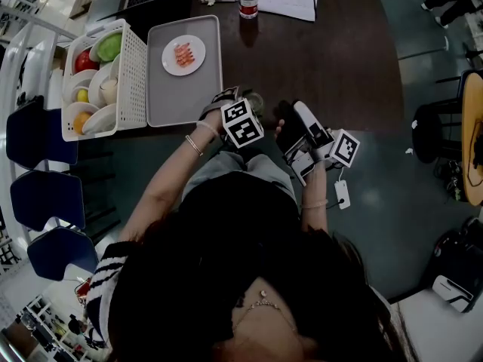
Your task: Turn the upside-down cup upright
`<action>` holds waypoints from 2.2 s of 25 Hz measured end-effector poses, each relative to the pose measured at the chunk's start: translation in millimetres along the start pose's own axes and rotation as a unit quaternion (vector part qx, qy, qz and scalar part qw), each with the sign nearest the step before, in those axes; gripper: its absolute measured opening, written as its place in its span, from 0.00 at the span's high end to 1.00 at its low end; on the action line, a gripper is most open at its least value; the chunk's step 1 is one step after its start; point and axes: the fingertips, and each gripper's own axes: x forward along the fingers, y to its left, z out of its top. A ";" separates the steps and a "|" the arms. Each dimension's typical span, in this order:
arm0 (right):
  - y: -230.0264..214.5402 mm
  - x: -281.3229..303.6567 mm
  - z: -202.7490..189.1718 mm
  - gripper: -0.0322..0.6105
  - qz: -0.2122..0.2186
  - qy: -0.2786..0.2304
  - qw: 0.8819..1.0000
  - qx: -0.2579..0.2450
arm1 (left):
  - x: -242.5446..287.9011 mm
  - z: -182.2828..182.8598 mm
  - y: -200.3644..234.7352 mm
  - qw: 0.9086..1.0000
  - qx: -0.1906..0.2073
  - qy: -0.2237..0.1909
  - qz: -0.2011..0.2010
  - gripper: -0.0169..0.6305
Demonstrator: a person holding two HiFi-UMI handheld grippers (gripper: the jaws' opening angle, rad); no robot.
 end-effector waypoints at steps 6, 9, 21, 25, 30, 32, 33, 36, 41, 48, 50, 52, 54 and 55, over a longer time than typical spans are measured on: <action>1.6 1.8 -4.7 0.37 0.001 0.009 1.000 -0.013 | -21.3 -11.2 3.3 0.999 -0.045 -0.009 0.006 0.43; 1.2 5.6 -10.5 0.37 -0.007 0.024 0.999 -0.031 | -37.0 -14.8 8.5 0.995 -0.098 -0.034 0.014 0.43; -0.6 5.5 -4.7 0.77 -0.087 0.005 0.989 -0.121 | -108.5 -16.2 27.9 0.945 -0.281 -0.161 0.046 0.43; 5.0 9.4 -4.7 0.88 -0.127 0.004 0.969 -0.212 | -119.1 -20.3 33.7 0.920 -0.336 -0.198 0.049 0.48; 5.8 14.7 -14.4 0.91 -0.170 0.019 0.936 -0.307 | -125.9 -30.4 40.8 0.904 -0.365 -0.209 0.077 0.63; 5.3 15.9 -18.4 0.91 -0.192 0.032 0.914 -0.355 | -129.7 -32.1 42.6 0.899 -0.372 -0.213 0.087 0.68; 4.9 16.6 -20.5 0.91 -0.203 0.040 0.901 -0.381 | -132.0 -32.8 43.8 0.896 -0.376 -0.216 0.093 0.72; 2.3 17.9 -25.6 0.91 -0.236 0.063 0.859 -0.450 | -140.3 -35.7 49.8 0.881 -0.396 -0.229 0.119 0.90; -6.4 16.3 -28.0 0.92 -0.282 0.087 0.805 -0.515 | -146.2 -34.8 47.7 0.875 -0.403 -0.243 0.114 0.97; -11.8 13.5 -27.7 0.92 -0.307 0.101 0.769 -0.552 | -155.7 -30.9 47.3 0.846 -0.446 -0.275 0.100 0.97; -12.0 12.5 -26.9 0.92 -0.309 0.103 0.764 -0.557 | -158.1 -29.4 47.4 0.845 -0.445 -0.279 0.103 0.97; -12.2 11.3 -25.8 0.92 -0.312 0.105 0.760 -0.560 | -160.2 -27.3 46.5 0.845 -0.443 -0.283 0.104 0.97; -12.5 10.5 -25.1 0.92 -0.313 0.107 0.759 -0.561 | -161.5 -26.1 44.8 0.845 -0.442 -0.283 0.104 0.97; -12.8 10.2 -24.9 0.92 -0.313 0.109 0.758 -0.561 | -161.6 -25.8 43.9 0.845 -0.442 -0.283 0.103 0.97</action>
